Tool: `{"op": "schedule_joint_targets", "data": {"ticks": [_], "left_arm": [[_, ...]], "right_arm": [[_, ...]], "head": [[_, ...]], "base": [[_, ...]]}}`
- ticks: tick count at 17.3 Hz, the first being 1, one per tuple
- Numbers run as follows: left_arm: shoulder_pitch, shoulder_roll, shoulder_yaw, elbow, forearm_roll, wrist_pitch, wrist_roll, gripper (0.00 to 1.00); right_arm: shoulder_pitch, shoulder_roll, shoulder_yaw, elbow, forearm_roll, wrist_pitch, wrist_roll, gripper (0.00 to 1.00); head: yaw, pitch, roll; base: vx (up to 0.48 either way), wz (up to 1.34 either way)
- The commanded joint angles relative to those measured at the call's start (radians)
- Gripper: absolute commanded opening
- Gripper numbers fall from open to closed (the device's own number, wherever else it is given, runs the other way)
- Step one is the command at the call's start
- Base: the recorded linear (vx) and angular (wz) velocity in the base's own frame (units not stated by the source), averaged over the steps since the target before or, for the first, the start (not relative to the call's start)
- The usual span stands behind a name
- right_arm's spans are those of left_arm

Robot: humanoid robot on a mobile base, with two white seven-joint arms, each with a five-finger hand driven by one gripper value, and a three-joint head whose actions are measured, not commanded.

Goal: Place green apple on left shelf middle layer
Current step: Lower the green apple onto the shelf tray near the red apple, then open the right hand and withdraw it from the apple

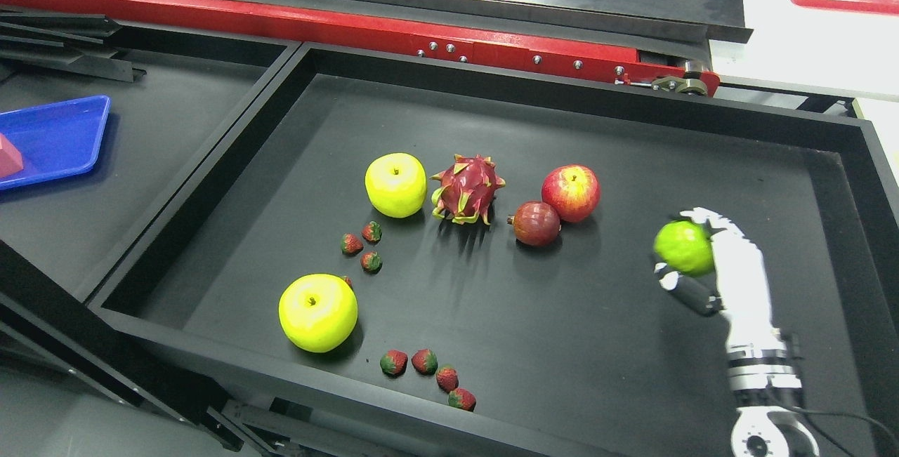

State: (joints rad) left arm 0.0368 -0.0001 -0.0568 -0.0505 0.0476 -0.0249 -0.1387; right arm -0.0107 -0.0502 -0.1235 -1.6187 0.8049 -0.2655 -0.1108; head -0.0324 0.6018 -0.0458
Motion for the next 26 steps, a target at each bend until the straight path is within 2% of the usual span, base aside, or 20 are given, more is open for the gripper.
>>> {"op": "schedule_joint_targets", "data": {"ticks": [1,4,6,10,11,12,13,16,18,20,23,24,26], "left_arm": [[0.0,0.018,0.0,0.0,0.0,-0.001,-0.001,1.0],[0.0,0.018,0.0,0.0,0.0,-0.001,0.001,1.0],[0.0,0.018,0.0,0.0,0.0,-0.001,-0.001,1.0],[0.0,0.018,0.0,0.0,0.0,0.0,-0.001,1.0],[0.0,0.018,0.0,0.0,0.0,-0.001,-0.001,1.0],[0.0,0.018,0.0,0.0,0.0,0.0,-0.001,1.0],[0.0,0.018,0.0,0.0,0.0,-0.001,0.001,1.0],[0.0,0.018,0.0,0.0,0.0,-0.001,0.001,1.0],[0.0,0.018,0.0,0.0,0.0,0.0,-0.001,1.0],[0.0,0.018,0.0,0.0,0.001,-0.001,-0.001,1.0],[0.0,0.018,0.0,0.0,0.0,0.0,-0.001,1.0],[0.0,0.018,0.0,0.0,0.0,-0.001,-0.001,1.0],[0.0,0.018,0.0,0.0,0.0,-0.001,0.001,1.0]], "right_arm": [[-0.113,0.009,0.347,0.072,0.189,0.008,0.014,0.0],[-0.138,0.023,0.381,0.111,0.191,0.003,0.028,0.0],[-0.108,0.023,0.496,0.109,0.213,-0.003,0.033,0.0],[-0.135,0.026,0.492,0.12,0.238,0.009,0.045,0.02],[-0.14,0.027,0.464,0.12,0.214,0.026,0.057,0.15],[-0.143,0.03,0.431,0.12,0.173,0.054,0.065,0.53],[-0.144,0.029,0.398,0.118,0.101,0.072,0.069,1.0],[-0.143,0.027,0.311,0.108,-0.213,0.071,0.069,1.0],[-0.141,0.027,0.268,0.091,-0.333,0.037,0.071,1.0],[-0.127,0.032,0.173,0.06,-0.451,-0.024,0.066,1.0],[-0.071,0.033,0.058,0.046,-0.787,-0.028,0.072,1.0],[-0.046,0.033,0.035,0.037,-0.838,-0.031,0.072,1.0],[0.021,0.033,0.022,0.0,-0.851,-0.034,0.072,1.0]], "head": [[0.0,0.0,0.0],[0.0,0.0,0.0],[0.0,0.0,0.0],[0.0,0.0,0.0],[0.0,0.0,0.0],[0.0,0.0,0.0],[0.0,0.0,0.0],[0.0,0.0,0.0],[0.0,0.0,0.0],[0.0,0.0,0.0],[0.0,0.0,0.0],[0.0,0.0,0.0],[0.0,0.0,0.0]], "base": [[0.042,0.0],[0.025,0.0],[0.0,0.0],[0.0,0.0],[0.0,0.0],[0.0,0.0],[0.0,0.0],[0.0,0.0],[0.0,0.0],[0.0,0.0],[0.0,0.0],[0.0,0.0],[0.0,0.0]]}}
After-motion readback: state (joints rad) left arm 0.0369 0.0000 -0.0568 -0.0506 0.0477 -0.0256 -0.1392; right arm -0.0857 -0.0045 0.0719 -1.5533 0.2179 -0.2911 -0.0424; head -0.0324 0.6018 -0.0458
